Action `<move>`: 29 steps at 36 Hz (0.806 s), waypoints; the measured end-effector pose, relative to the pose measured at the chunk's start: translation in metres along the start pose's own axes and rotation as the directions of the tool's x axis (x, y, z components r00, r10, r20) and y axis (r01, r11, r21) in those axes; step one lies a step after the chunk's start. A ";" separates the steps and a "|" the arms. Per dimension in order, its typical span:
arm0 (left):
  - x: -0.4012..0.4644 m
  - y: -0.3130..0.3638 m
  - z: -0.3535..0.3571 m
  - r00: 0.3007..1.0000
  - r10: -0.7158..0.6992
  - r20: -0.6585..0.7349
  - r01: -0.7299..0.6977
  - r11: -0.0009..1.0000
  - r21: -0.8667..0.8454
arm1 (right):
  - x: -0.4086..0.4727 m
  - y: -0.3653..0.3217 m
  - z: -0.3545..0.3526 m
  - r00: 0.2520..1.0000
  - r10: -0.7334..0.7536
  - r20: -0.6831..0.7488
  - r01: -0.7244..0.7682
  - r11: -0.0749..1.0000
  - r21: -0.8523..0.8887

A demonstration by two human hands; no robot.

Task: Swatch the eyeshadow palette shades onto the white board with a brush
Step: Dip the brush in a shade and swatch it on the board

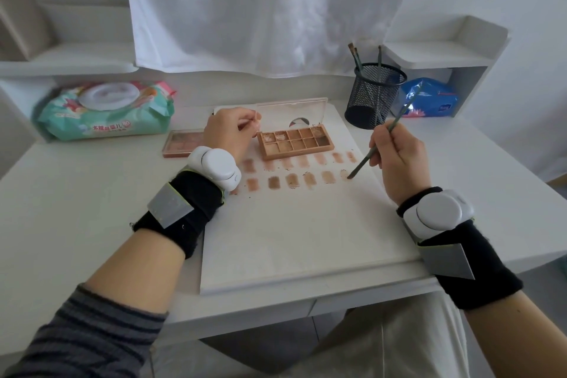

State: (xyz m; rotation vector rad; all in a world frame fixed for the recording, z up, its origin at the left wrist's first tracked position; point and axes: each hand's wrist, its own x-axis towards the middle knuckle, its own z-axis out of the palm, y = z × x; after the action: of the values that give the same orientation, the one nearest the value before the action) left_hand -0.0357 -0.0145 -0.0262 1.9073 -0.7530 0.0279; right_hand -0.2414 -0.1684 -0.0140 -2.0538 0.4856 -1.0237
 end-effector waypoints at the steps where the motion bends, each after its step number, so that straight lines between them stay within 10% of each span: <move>1: 0.000 0.000 0.000 1.000 -0.005 0.002 0.005 1.000 -0.001 | 0.000 0.000 0.000 1.000 -0.006 -0.008 0.006 1.000 0.004; 29: -0.002 0.004 0.000 1.000 -0.011 0.001 0.011 1.000 0.007 | -0.001 0.000 0.000 1.000 0.004 -0.004 -0.003 0.998 0.069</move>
State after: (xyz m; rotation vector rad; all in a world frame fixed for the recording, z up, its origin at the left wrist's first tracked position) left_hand -0.0388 -0.0143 -0.0237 1.9181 -0.7441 0.0227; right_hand -0.2420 -0.1680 -0.0139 -1.9900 0.4500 -1.0286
